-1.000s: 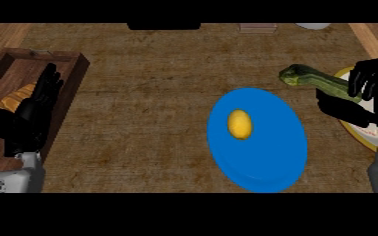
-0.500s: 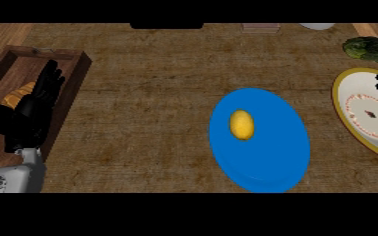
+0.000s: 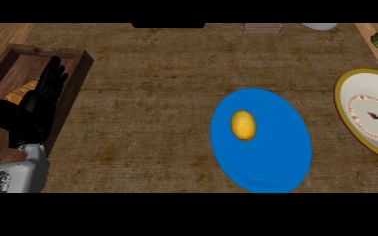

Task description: Pick the squash from the plate and place it in the bowl

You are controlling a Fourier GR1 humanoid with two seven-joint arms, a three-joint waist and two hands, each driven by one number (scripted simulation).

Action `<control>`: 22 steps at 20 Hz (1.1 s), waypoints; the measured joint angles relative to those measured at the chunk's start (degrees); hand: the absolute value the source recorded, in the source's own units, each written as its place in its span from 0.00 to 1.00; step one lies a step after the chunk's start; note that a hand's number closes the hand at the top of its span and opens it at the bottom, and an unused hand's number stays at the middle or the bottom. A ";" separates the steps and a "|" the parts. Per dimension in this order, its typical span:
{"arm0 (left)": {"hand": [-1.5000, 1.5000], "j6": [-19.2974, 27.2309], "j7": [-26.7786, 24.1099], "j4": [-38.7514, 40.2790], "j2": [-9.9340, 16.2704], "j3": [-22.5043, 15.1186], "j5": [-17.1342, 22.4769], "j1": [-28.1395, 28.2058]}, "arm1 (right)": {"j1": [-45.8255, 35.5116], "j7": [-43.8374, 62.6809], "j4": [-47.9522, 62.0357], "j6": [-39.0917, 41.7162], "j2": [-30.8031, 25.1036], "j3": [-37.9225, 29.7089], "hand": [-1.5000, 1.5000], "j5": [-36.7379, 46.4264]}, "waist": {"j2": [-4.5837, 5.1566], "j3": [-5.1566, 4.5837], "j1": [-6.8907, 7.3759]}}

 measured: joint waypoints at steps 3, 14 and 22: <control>0.50 0.06 0.70 -1.36 -0.11 -0.05 -0.33 0.73 | -1.45 -6.63 9.21 -3.78 -1.02 -1.51 1.00 -0.17 | 0.02 0.00 0.21; 0.50 -0.74 0.51 -1.07 -0.45 0.28 -0.15 0.35 | -7.26 -13.54 38.48 -1.68 -7.32 -3.05 0.00 1.35 | 0.36 0.05 0.87; 0.50 -0.94 0.20 -0.90 -0.21 0.89 -0.22 0.82 | -10.19 -27.43 48.60 0.87 -8.83 -12.35 0.00 -9.55 | 0.09 0.15 0.26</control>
